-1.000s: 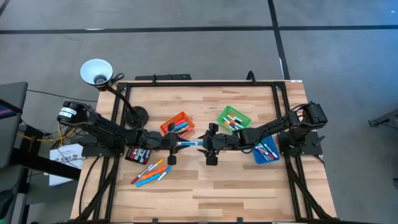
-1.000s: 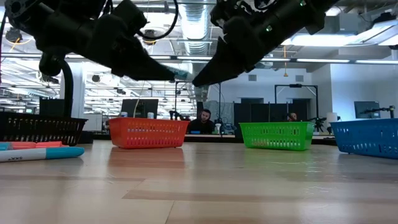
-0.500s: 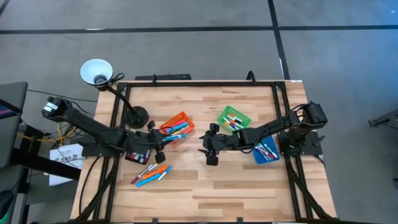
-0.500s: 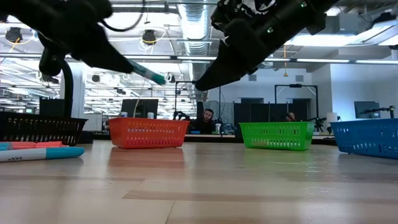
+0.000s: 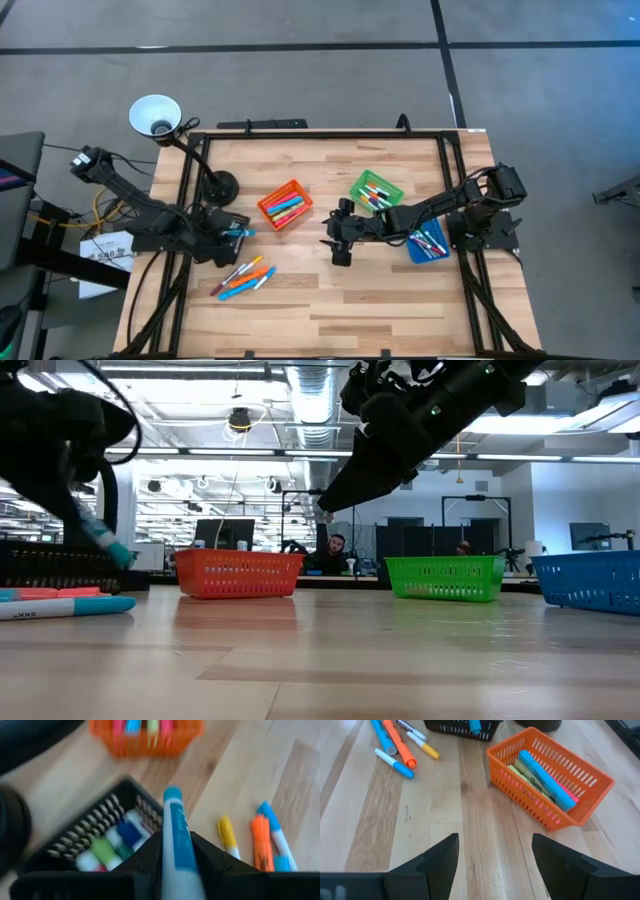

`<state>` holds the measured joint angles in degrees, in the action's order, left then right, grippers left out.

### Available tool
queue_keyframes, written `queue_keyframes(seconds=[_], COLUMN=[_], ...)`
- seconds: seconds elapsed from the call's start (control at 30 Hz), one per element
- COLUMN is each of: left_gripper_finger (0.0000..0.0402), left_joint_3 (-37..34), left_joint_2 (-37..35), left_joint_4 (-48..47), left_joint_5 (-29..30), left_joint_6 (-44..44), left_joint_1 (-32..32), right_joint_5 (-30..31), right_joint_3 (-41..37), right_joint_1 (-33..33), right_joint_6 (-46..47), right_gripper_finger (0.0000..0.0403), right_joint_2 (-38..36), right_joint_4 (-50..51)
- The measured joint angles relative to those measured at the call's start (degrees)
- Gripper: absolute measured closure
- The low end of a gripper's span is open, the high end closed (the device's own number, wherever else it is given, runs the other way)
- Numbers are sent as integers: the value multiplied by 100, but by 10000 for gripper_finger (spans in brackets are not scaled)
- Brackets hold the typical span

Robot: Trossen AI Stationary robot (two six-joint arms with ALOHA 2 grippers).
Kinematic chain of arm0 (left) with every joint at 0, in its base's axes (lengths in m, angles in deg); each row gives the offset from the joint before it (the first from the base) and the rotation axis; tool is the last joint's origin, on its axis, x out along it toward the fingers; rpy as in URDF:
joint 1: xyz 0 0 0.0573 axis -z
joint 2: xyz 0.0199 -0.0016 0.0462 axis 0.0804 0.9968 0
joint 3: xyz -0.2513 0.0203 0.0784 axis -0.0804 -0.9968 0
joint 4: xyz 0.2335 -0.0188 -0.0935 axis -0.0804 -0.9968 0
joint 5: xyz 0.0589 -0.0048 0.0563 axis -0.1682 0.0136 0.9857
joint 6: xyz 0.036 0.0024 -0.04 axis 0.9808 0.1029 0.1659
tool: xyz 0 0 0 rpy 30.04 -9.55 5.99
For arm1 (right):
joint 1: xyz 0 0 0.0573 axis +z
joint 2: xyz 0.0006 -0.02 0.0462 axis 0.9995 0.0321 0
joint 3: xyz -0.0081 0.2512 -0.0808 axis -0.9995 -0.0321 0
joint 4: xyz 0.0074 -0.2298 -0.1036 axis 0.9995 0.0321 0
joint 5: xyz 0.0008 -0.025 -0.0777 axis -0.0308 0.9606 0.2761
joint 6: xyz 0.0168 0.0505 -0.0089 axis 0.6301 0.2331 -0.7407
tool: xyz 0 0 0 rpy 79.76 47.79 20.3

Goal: Pick & Place Markers
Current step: Put the light blue marker pen into the black bin

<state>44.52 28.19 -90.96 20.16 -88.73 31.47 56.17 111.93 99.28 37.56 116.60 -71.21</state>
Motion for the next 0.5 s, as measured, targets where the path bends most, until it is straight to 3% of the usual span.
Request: queue_keyframes(seconds=[0.13, 0.33, 0.5], left_gripper_finger=[321, 321, 321], left_joint_3=[0, 39, 647], left_joint_2=[-4, -1, -1], left_joint_4=[-271, -293, -877], left_joint_5=[-483, -476, -547], left_joint_6=[-501, -510, -496], left_joint_1=[117, 148, 145], right_joint_5=[0, 0, 0], right_joint_3=[0, 0, 0], right_joint_1=[0, 0, -11], right_joint_6=[0, -7, -46], right_gripper_finger=[158, 158, 158], right_joint_2=[0, 0, 0], right_joint_4=[0, 0, -2])
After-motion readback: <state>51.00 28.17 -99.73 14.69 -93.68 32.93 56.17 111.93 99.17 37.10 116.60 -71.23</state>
